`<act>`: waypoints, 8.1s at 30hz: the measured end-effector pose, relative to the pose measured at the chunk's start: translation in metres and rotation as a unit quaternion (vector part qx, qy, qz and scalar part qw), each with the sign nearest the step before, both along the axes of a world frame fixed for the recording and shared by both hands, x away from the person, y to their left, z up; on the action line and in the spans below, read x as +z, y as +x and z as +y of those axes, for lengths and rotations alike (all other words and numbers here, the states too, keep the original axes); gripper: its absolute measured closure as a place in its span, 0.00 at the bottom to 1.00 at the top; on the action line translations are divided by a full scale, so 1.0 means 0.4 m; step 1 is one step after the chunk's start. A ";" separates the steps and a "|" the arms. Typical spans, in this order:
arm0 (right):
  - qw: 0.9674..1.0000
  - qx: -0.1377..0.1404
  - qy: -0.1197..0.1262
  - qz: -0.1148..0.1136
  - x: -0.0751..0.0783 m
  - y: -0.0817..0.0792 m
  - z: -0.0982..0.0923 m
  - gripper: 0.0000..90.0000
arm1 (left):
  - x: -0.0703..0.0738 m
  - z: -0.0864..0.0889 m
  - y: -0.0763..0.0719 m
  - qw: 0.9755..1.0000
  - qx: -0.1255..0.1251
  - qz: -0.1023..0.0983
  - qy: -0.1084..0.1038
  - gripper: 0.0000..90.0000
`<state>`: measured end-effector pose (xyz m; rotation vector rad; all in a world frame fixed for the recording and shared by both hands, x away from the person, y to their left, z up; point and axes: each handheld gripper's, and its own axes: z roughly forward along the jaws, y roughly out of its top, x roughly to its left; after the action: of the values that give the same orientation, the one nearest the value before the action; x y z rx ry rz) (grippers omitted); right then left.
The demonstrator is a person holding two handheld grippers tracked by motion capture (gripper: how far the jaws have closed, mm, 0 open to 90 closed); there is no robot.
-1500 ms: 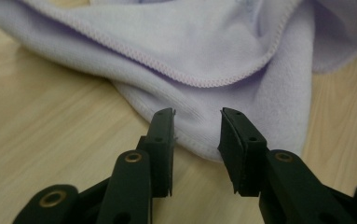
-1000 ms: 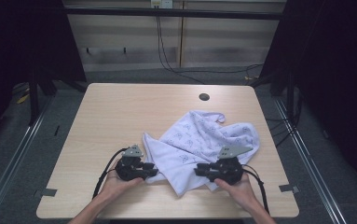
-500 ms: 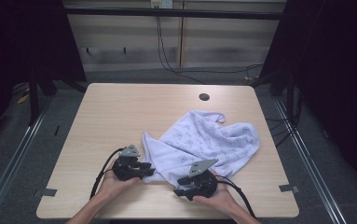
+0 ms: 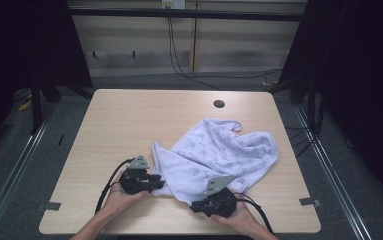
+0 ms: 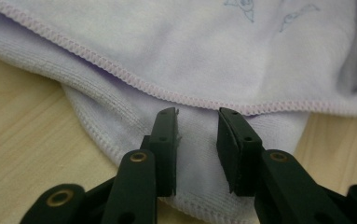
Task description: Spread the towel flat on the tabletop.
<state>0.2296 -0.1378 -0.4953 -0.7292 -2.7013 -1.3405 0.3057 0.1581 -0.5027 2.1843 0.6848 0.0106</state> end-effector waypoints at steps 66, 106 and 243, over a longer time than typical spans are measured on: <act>0.962 -0.259 0.077 -0.029 0.098 0.052 -0.416 0.96 | 0.126 0.083 0.038 0.991 0.035 -0.043 -0.124 0.96; 0.967 -0.191 0.117 -0.117 0.284 -0.365 -0.429 0.77 | 0.218 0.282 -0.293 0.971 -0.051 -0.045 -0.229 0.75; 0.946 -0.310 -0.087 -0.044 0.004 0.294 -0.383 1.00 | 0.053 0.036 0.183 0.992 0.114 -0.045 -0.028 0.99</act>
<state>0.3473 -0.2911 -0.4939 -1.6829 -2.7975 -1.2386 0.3788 0.1726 -0.4817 2.0279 0.8698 0.2047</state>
